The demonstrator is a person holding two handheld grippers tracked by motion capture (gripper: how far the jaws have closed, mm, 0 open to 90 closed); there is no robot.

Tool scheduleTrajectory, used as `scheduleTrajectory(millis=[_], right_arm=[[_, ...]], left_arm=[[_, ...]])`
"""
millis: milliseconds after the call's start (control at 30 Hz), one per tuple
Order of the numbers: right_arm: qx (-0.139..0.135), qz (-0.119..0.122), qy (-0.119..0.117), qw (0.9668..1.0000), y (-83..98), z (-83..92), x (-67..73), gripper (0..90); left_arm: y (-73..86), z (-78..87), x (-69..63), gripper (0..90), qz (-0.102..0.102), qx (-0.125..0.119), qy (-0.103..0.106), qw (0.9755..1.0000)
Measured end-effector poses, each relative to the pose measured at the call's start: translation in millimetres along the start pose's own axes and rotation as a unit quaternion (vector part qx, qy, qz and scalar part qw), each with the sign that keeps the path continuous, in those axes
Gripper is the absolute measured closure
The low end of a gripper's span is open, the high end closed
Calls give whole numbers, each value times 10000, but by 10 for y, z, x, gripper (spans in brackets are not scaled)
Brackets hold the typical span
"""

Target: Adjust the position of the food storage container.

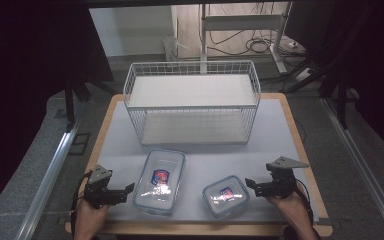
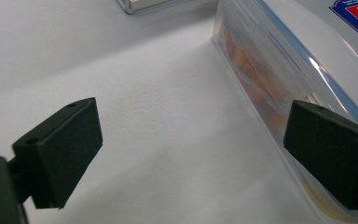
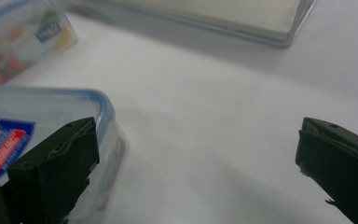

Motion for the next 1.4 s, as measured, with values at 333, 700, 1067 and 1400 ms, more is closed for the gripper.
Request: scheduleTrajectory(millis=[333,700,1067,1400], right_arm=[[101,191,147,9997,-3,-23,55,56],[253,218,113,9994,-15,0,79,235],[399,313,-117,9986,-64,120,218,590],[584,757,-618,9935,-42,110,534,897]], left_arm=[[8,-6,9,35,63,-144,14,9999],[27,-12,44,34,192,-246,26,9995],[8,-36,6,35,90,-273,68,9996],[4,-26,11,31,126,-391,91,9991]])
Point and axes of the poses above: each handheld gripper's, and its own axes: z roughly backward along the jaws, y roughly out of its underside, x roughly to its left, the point moved 2 cm from there along -z, roughly forward along the jaws, and after that the axes turned 12 degrees about -z, right-handed, at the moved point
